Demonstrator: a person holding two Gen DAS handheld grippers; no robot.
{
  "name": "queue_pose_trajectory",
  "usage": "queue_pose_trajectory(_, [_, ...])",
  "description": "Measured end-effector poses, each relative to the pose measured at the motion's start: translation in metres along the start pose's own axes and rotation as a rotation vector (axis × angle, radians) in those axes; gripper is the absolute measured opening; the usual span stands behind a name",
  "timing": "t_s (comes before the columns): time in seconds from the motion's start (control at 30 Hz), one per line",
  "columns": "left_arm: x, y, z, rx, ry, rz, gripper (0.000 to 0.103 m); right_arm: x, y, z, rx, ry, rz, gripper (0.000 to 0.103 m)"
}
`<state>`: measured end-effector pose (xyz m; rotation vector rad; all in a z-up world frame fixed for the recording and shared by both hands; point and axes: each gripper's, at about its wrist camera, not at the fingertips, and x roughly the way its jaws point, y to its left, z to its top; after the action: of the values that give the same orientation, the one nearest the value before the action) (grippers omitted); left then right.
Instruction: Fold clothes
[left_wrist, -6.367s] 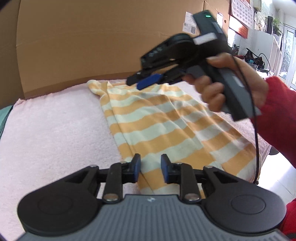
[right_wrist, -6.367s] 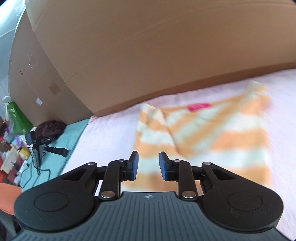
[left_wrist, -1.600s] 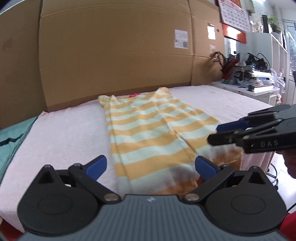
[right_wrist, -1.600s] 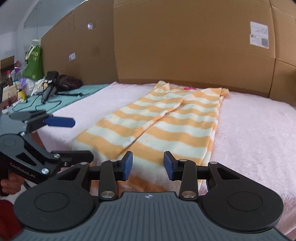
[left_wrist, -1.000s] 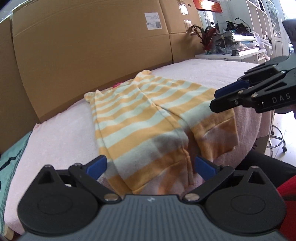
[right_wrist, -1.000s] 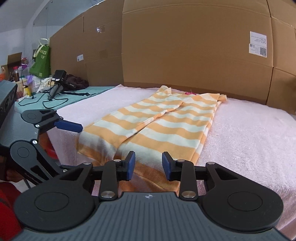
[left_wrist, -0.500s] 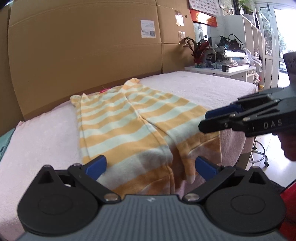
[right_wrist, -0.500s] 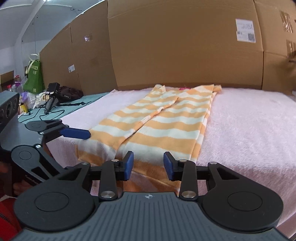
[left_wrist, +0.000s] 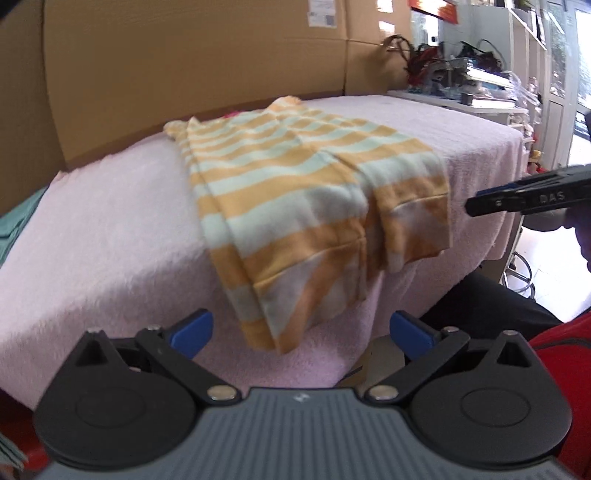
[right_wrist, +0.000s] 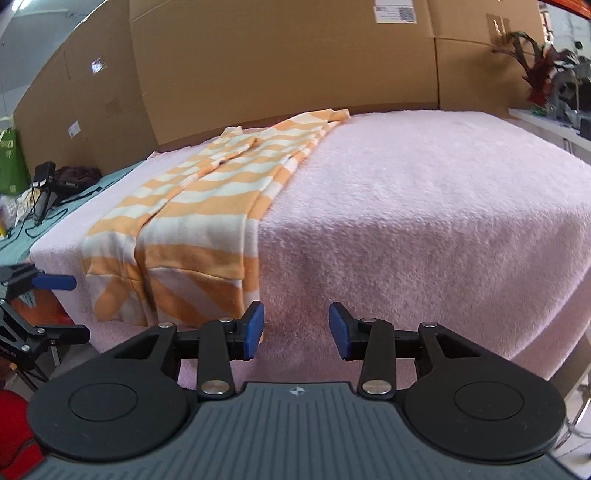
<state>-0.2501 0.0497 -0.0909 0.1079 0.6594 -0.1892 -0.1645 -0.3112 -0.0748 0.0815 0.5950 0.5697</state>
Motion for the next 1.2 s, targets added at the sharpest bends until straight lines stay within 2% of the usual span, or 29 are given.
queue_pose_trajectory(0.07, [0.004, 0.013, -0.003, -0.044, -0.001, 0.008, 0.102, -0.001, -0.005, -0.003, 0.010, -0.004, 0.025, 0.044])
queue_pose_trajectory(0.13, [0.007, 0.024, -0.006, -0.052, -0.008, 0.008, 0.102, 0.002, -0.005, -0.005, -0.016, 0.002, 0.072, 0.050])
queue_pose_trajectory(0.2, [0.013, 0.026, -0.006, -0.005, 0.003, -0.011, 0.102, 0.006, -0.005, -0.007, -0.056, 0.006, 0.116, 0.058])
queue_pose_trajectory(0.33, [0.022, 0.027, -0.004, 0.085, 0.019, -0.058, 0.102, 0.016, -0.002, -0.006, -0.132, -0.001, 0.153, 0.058])
queue_pose_trajectory(0.5, [0.020, 0.026, 0.006, 0.111, -0.009, -0.206, 0.102, 0.030, -0.001, 0.001, -0.109, -0.006, 0.232, 0.058])
queue_pose_trajectory(0.7, [0.017, 0.037, 0.011, 0.040, -0.026, -0.326, 0.101, 0.048, -0.001, 0.006, -0.162, 0.014, 0.322, 0.058])
queue_pose_trajectory(0.77, [0.017, 0.037, 0.011, -0.008, -0.043, -0.373, 0.096, 0.051, -0.004, 0.008, -0.162, 0.010, 0.347, 0.058])
queue_pose_trajectory(0.8, [0.017, 0.038, 0.011, -0.031, -0.052, -0.398, 0.089, 0.053, -0.005, 0.009, -0.163, 0.005, 0.358, 0.058])
queue_pose_trajectory(0.83, [0.017, 0.038, 0.011, -0.055, -0.060, -0.423, 0.090, 0.055, -0.007, 0.009, -0.165, 0.002, 0.362, 0.057])
queue_pose_trajectory(0.9, [0.025, 0.039, 0.009, -0.081, -0.066, -0.426, 0.090, 0.057, -0.008, 0.008, -0.175, 0.002, 0.380, 0.054])
queue_pose_trajectory(0.97, [0.039, 0.044, 0.006, -0.141, -0.030, -0.445, 0.089, 0.059, -0.008, 0.006, -0.190, 0.005, 0.402, 0.051])
queue_pose_trajectory(1.03, [0.047, 0.046, 0.005, -0.180, 0.000, -0.467, 0.082, 0.057, -0.005, 0.003, -0.220, 0.002, 0.415, 0.046])
queue_pose_trajectory(1.07, [0.050, 0.046, 0.004, -0.186, 0.010, -0.472, 0.080, 0.055, -0.003, 0.001, -0.241, -0.003, 0.418, 0.040])
queue_pose_trajectory(1.13, [0.049, 0.041, 0.006, -0.149, 0.003, -0.462, 0.067, 0.054, -0.002, 0.001, -0.248, -0.003, 0.421, 0.027])
queue_pose_trajectory(1.17, [0.049, 0.039, 0.008, -0.127, 0.002, -0.458, 0.065, 0.054, -0.003, 0.001, -0.238, 0.007, 0.420, 0.018])
queue_pose_trajectory(1.2, [0.050, 0.039, 0.009, -0.122, 0.007, -0.461, 0.062, 0.053, -0.004, 0.002, -0.229, 0.021, 0.415, 0.018])
